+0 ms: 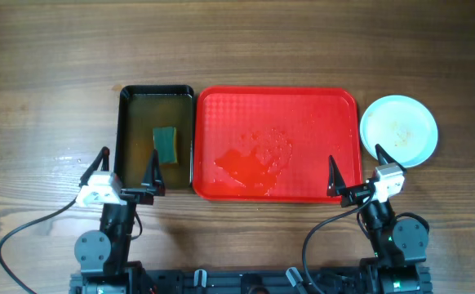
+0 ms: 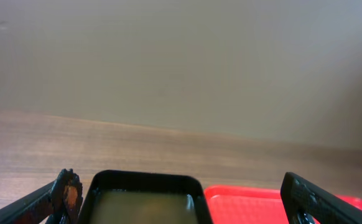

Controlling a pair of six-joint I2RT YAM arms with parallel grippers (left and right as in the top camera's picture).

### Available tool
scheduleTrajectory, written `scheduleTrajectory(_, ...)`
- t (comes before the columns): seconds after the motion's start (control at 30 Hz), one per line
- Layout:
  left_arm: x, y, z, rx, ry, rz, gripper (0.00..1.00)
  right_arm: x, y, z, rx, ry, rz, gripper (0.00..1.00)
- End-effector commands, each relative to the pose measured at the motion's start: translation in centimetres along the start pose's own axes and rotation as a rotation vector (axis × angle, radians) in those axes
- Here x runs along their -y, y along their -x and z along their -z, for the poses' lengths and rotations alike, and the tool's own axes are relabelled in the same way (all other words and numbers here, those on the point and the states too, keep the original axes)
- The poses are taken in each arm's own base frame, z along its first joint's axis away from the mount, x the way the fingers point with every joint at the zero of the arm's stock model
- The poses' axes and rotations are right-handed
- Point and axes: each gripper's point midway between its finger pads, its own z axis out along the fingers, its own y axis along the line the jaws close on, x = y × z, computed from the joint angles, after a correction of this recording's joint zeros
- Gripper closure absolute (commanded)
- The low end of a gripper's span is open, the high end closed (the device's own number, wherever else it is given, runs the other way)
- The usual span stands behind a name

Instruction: Clean dirty plates on tray and stack at the side

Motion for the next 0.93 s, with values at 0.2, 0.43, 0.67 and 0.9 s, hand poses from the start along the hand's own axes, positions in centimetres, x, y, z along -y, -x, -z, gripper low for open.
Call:
scheduleTrajectory(0.2,0.8,-4.3,0.4,-0.168,-0.051,-0.055,0.00,-0.2,0.1,0.0,0.007,0.012,0.018,0.01)
scheduleTrajectory(0.43,0.8,-4.4,0.4,-0.169,-0.051,-0.054,0.00,-0.2,0.1,0.0,0.007,0.012,0.018,0.00)
scheduleTrajectory(0.67,0.8,-4.4,0.4,-0.169,-0.051,-0.054,0.00,-0.2,0.1,0.0,0.007,0.012,0.018,0.01)
scheduleTrajectory(0.9,0.8,-4.4,0.4,-0.169,-0.051,-0.054,0.00,-0.2,0.1,0.0,0.007,0.012,0.019,0.01)
